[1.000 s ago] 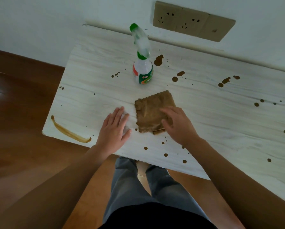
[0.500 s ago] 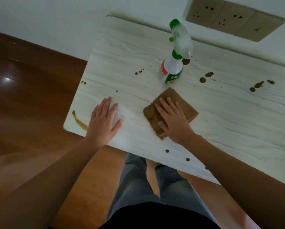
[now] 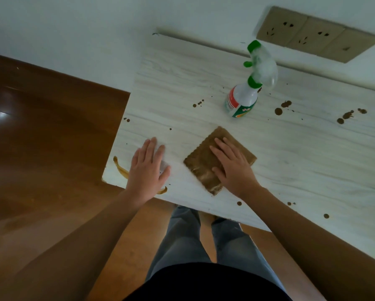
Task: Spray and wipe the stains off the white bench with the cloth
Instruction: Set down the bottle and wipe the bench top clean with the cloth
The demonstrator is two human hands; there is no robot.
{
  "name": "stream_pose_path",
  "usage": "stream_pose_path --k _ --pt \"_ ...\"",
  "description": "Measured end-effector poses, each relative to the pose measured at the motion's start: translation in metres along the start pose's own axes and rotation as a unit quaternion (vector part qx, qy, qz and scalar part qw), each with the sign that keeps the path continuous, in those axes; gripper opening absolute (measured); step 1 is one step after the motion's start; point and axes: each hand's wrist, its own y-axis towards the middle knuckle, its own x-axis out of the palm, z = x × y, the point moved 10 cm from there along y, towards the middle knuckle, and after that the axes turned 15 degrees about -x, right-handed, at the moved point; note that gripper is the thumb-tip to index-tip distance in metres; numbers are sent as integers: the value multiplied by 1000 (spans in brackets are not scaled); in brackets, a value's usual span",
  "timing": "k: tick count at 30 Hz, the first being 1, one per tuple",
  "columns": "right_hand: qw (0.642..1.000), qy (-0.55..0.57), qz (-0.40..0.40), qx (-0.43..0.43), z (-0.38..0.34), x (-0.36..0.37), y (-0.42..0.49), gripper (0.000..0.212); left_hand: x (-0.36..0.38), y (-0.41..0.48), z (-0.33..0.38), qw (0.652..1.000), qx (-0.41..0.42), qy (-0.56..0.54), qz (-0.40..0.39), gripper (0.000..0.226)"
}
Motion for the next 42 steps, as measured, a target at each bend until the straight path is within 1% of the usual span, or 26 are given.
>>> stream_pose_path --k 2,5,7,10,15,19,24,26,30,32,34,38,40,42 --pt "1000 -12 4 22 -3 0 -16 65 2 0 -1 1000 3 7 3 68" --pt "999 -33 -17 37 -16 17 -38 66 6 0 -1 1000 3 17 2 71" --pt "998 -38 3 57 -20 21 -41 63 8 -1 -2 1000 -1 13 1 72" --pt "995 -25 44 81 -17 16 -26 58 9 0 -3 1000 0 10 3 71" --pt "991 -30 59 119 -23 14 20 62 7 0 -4 1000 10 8 10 68" --pt "994 -41 53 87 -47 21 43 61 6 -1 -5 1000 12 -4 14 70" --pt "997 -76 16 21 -63 33 22 61 5 2 -8 1000 14 -2 1 68" --pt "996 -87 11 27 -55 30 5 61 2 4 -17 1000 6 -1 -6 68" --pt "995 -83 -4 63 -27 21 -7 65 -11 15 -47 1000 -6 6 11 64" --pt "995 -83 -10 49 -16 14 8 67 -15 18 -57 1000 3 9 9 61" --pt "995 -90 -10 42 -5 6 35 68 -14 19 -60 1000 10 14 -1 64" --pt "995 -65 11 70 4 -4 100 68 -10 17 -57 1000 -5 13 0 71" --pt "997 -69 9 45 -15 2 120 66 -7 16 -57 1000 -11 13 5 71" --pt "997 -73 -8 -9 -43 12 124 67 -6 15 -57 1000 -14 13 6 71"
